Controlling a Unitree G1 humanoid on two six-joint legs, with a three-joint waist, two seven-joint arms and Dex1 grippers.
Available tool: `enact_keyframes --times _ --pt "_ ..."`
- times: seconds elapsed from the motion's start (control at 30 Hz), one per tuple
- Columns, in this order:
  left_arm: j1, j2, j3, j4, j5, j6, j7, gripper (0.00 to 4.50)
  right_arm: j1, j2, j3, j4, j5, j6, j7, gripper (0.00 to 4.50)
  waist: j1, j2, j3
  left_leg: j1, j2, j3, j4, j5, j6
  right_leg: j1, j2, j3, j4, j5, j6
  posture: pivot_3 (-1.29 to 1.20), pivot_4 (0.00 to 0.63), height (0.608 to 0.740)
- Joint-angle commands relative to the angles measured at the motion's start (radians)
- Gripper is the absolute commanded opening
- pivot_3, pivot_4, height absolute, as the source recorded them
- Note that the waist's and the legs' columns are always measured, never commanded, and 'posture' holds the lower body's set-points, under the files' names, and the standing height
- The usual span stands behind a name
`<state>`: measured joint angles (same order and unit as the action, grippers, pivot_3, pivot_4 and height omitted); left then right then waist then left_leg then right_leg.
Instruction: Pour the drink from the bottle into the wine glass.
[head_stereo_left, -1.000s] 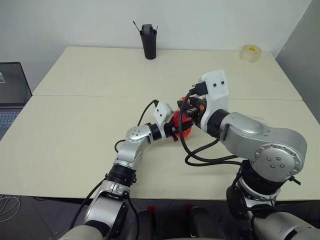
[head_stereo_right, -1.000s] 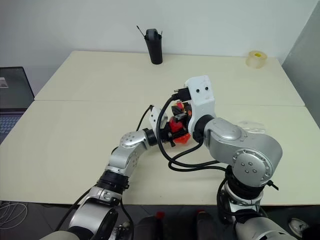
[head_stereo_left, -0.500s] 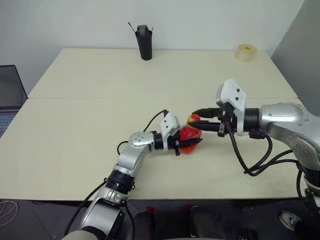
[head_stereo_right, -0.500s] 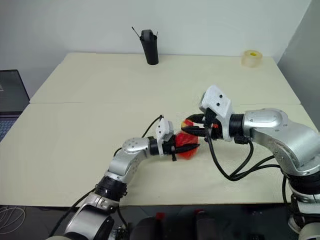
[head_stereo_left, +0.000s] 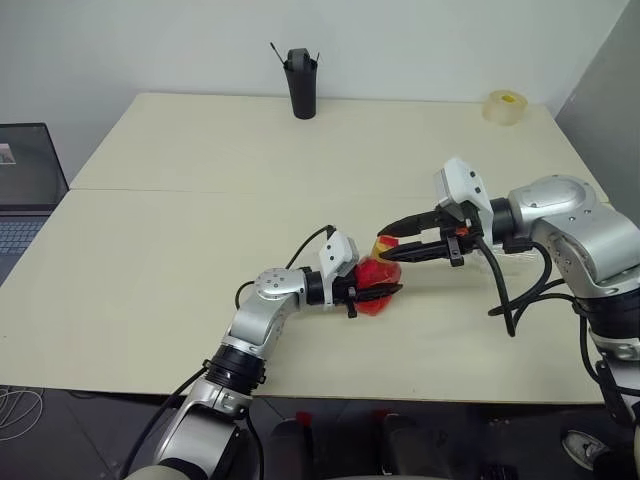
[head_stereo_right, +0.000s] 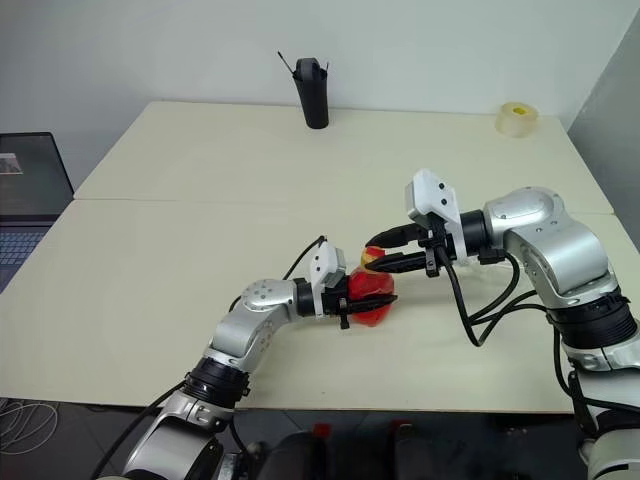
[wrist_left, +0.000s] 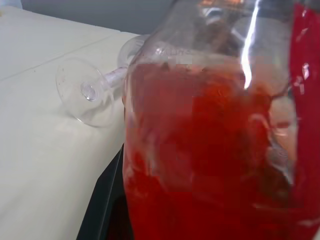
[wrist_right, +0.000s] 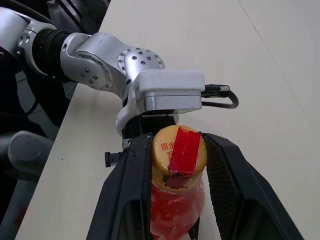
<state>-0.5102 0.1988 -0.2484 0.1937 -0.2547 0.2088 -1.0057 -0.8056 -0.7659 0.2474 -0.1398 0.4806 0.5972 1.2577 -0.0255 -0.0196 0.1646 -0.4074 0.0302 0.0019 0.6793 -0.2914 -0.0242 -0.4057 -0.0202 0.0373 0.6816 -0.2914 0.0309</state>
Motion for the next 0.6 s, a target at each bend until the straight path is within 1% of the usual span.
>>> enact_keyframes --times 0.03,0.1,0.23,0.33,0.37,0.47,0.5,0.6 --pt "-0.047 -0.038 0.048 -0.094 -0.037 -0.074 0.036 1.53 0.012 0.011 0.031 -0.046 0.036 0.086 0.038 1.21 0.000 0.000 0.000 0.000 0.000 0.000 0.000 0.000 0.000 0.000 0.000 0.000 0.000 0.000 0.000 0.00 0.150 0.740" --pt "-0.047 -0.040 0.048 -0.088 -0.034 -0.083 0.039 1.53 0.009 0.014 -0.012 -0.071 0.082 0.138 0.023 1.95 0.001 0.000 0.000 0.000 0.000 0.000 0.000 0.000 0.000 0.000 0.000 0.000 0.000 0.000 0.000 0.00 0.150 0.740" --pt "-0.054 -0.046 0.049 -0.061 -0.026 -0.110 0.041 1.48 0.013 0.024 -0.092 -0.120 0.119 0.208 -0.053 3.21 0.002 0.000 0.000 0.000 0.000 -0.001 0.000 0.000 0.000 0.000 0.000 0.000 0.000 0.000 0.000 0.00 0.150 0.740" --pt "-0.065 -0.053 0.051 -0.040 -0.022 -0.130 0.048 1.47 0.035 0.030 -0.178 -0.186 0.151 0.262 -0.156 4.36 0.003 0.000 0.000 -0.001 0.000 -0.001 0.000 0.000 0.000 0.000 0.000 0.000 0.000 0.000 0.000 0.00 0.150 0.740" --pt "-0.067 -0.056 0.051 -0.035 -0.020 -0.135 0.050 1.47 0.045 0.036 -0.214 -0.216 0.160 0.282 -0.208 4.50 0.003 0.000 0.000 -0.001 0.000 -0.001 0.000 0.000 0.000 0.000 0.000 0.000 0.000 0.000 0.000 0.00 0.150 0.740" --pt "-0.066 -0.063 0.051 -0.031 -0.017 -0.146 0.058 1.47 0.056 0.091 -0.345 -0.296 0.248 0.397 -0.389 4.50 0.006 0.000 0.000 -0.001 0.000 -0.001 0.000 0.000 0.000 0.000 -0.001 0.000 0.000 0.000 0.000 0.00 0.150 0.740" --pt "-0.066 -0.064 0.051 -0.029 -0.017 -0.148 0.060 1.47 0.072 0.121 -0.395 -0.344 0.285 0.448 -0.470 4.50 0.006 0.000 0.000 -0.001 0.000 -0.001 0.000 0.000 0.000 0.000 -0.001 0.000 0.000 0.000 0.000 0.00 0.150 0.740" --pt "-0.064 -0.066 0.050 -0.024 -0.016 -0.153 0.059 1.47 0.121 0.192 -0.468 -0.481 0.339 0.558 -0.672 4.50 0.008 0.000 0.000 -0.002 0.000 -0.002 0.000 0.000 0.000 0.000 -0.001 -0.001 0.001 0.000 0.000 0.00 0.150 0.740"
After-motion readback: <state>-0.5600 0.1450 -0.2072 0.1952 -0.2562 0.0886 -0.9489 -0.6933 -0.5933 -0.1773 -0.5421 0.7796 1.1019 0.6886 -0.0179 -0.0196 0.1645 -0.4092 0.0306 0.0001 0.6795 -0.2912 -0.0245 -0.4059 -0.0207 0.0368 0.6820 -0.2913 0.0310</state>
